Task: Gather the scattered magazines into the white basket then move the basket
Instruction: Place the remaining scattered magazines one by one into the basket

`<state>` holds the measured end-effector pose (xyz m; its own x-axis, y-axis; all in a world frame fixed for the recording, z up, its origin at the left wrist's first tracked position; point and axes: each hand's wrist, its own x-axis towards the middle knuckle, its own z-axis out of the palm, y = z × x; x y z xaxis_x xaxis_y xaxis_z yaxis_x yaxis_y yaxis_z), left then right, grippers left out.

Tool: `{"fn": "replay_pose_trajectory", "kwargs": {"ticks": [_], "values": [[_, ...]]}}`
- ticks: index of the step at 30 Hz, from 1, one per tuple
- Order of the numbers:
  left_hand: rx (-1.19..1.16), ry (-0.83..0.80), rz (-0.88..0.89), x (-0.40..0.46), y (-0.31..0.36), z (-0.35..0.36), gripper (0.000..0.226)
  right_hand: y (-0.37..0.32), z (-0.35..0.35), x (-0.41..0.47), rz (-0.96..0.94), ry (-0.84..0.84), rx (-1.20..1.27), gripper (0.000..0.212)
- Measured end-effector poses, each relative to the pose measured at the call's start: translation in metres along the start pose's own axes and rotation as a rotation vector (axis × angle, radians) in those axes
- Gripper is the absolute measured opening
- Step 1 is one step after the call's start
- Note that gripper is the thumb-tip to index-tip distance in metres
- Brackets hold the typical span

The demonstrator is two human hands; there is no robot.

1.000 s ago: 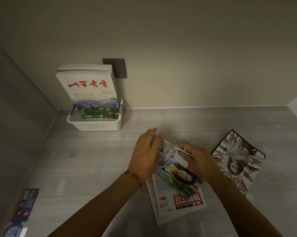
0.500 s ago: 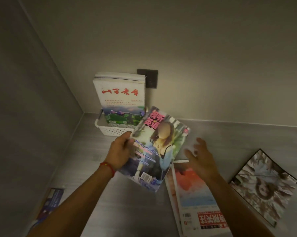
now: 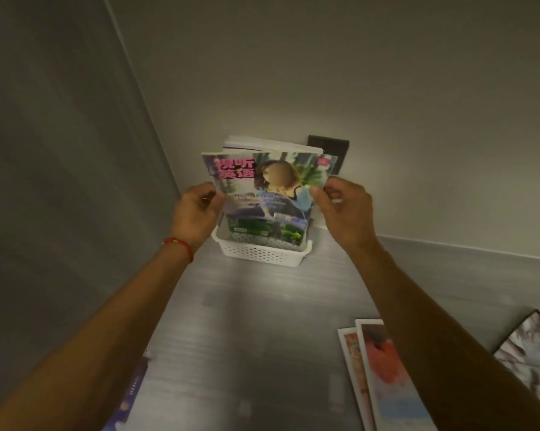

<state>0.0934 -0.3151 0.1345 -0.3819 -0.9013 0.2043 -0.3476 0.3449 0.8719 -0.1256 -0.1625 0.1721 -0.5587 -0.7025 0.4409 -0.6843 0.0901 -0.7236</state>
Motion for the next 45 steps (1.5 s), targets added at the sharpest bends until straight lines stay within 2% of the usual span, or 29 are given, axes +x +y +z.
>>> {"fn": "replay_pose_trajectory", "kwargs": {"ticks": [2,5,9,14,16,19,23,26,28,32,34,37,39,41,43,45], "values": [[-0.014,0.018,-0.047,0.014,-0.007,0.003,0.019,0.003,0.016,0.012,0.003,-0.029,-0.059,0.021],[-0.068,0.004,-0.176,0.026,-0.024,0.015,0.030,0.018,0.040,0.018,0.072,-0.068,-0.116,0.025],[-0.152,-0.019,-0.349,0.035,-0.052,0.034,0.019,0.045,0.066,0.013,0.167,-0.127,-0.136,0.031],[-0.279,-0.069,-0.498,0.037,-0.072,0.049,0.024,0.065,0.084,0.006,0.248,-0.171,-0.176,0.029],[-0.302,-0.086,-0.540,0.038,-0.079,0.053,0.017,0.069,0.090,0.006,0.269,-0.172,-0.184,0.026],[-0.317,-0.086,-0.526,0.042,-0.087,0.059,0.015,0.070,0.096,0.009,0.322,-0.129,-0.174,0.020],[-0.398,-0.026,-0.572,0.049,-0.096,0.069,0.051,0.066,0.098,0.006,0.412,-0.019,-0.071,0.016],[-0.438,-0.055,-0.588,0.047,-0.098,0.069,0.056,0.068,0.093,-0.006,0.485,-0.056,0.078,0.017],[-0.431,-0.052,-0.571,0.037,-0.093,0.065,0.056,0.075,0.081,-0.019,0.458,-0.086,0.101,0.015],[-0.226,0.053,-0.399,-0.017,-0.073,0.066,0.031,0.103,0.031,-0.065,0.376,-0.101,0.022,0.017],[-0.183,0.051,-0.355,-0.060,-0.063,0.077,0.035,0.122,-0.003,-0.102,0.386,-0.069,-0.039,0.019],[-0.071,-0.127,-0.264,-0.134,-0.046,0.106,0.046,0.156,-0.057,-0.169,0.519,-0.105,-0.162,0.025],[0.030,-0.281,-0.177,-0.180,-0.037,0.132,0.048,0.176,-0.093,-0.209,0.619,-0.202,-0.293,0.025],[0.143,-0.475,-0.098,-0.218,-0.029,0.160,0.052,0.192,-0.125,-0.243,0.626,-0.284,-0.423,0.027],[0.257,-0.659,-0.034,-0.248,-0.023,0.185,0.056,0.200,-0.148,-0.271,0.691,-0.262,-0.490,0.033],[0.310,-0.746,0.063,-0.271,-0.018,0.208,0.057,0.201,-0.162,-0.294,0.804,-0.213,-0.532,0.040]]}}
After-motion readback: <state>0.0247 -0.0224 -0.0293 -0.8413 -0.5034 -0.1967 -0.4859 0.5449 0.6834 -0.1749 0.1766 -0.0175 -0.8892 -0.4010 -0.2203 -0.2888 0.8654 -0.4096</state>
